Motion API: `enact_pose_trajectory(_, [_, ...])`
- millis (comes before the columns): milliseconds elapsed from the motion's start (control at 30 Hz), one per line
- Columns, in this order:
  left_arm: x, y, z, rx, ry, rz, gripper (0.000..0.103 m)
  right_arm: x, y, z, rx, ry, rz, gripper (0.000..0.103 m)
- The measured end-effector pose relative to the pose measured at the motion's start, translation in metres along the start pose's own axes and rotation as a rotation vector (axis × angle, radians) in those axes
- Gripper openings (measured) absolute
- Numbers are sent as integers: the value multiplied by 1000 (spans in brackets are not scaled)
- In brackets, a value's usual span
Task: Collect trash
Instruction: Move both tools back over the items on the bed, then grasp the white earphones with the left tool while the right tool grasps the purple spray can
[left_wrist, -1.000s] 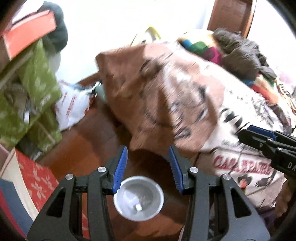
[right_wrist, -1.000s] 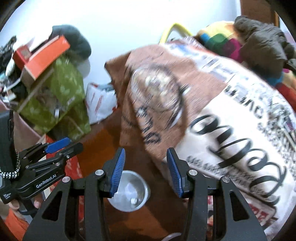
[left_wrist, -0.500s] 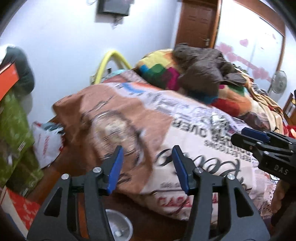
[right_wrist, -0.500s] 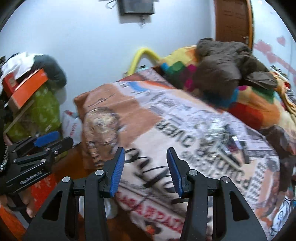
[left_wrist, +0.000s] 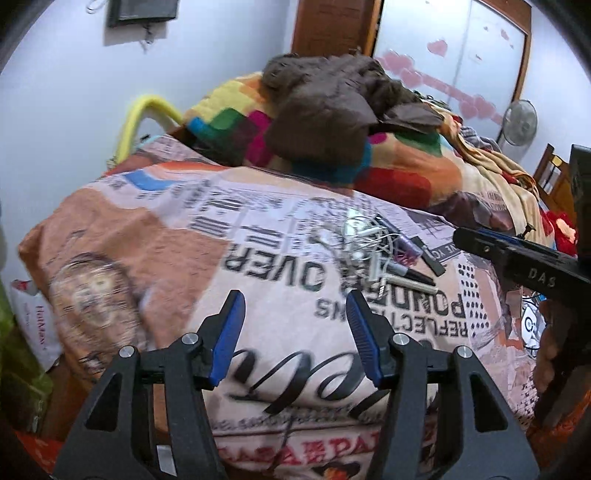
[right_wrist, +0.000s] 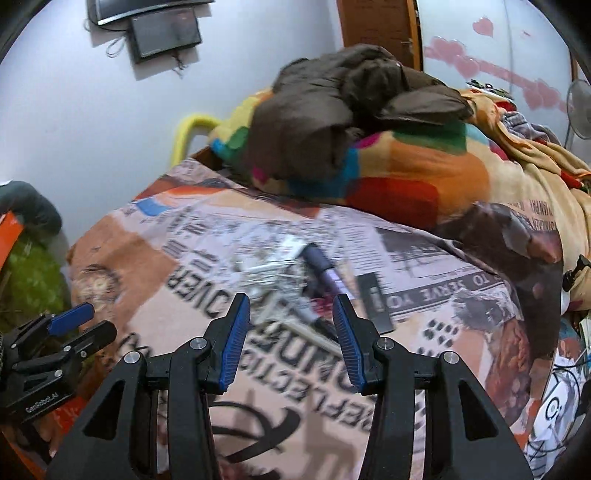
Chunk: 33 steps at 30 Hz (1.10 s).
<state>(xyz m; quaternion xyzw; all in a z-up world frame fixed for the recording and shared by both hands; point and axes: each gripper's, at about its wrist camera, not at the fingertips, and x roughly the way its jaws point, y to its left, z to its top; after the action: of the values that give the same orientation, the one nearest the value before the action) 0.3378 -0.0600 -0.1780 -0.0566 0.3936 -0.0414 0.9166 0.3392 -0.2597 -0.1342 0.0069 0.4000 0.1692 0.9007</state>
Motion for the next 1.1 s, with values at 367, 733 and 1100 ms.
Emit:
enact_pose_trajectory(367, [80,-27,26,-39,76,-112,56,69,-44,7,-38,79,-42,43])
enact_pose_trajectory(733, [128,-45,36,-29,107,-161,56,108,-51,15,-24,143,48,42])
enact_pose_trajectory(1100, [144,-40,39,-71,105,-212,38,115,-41,14,-50,142,82,29])
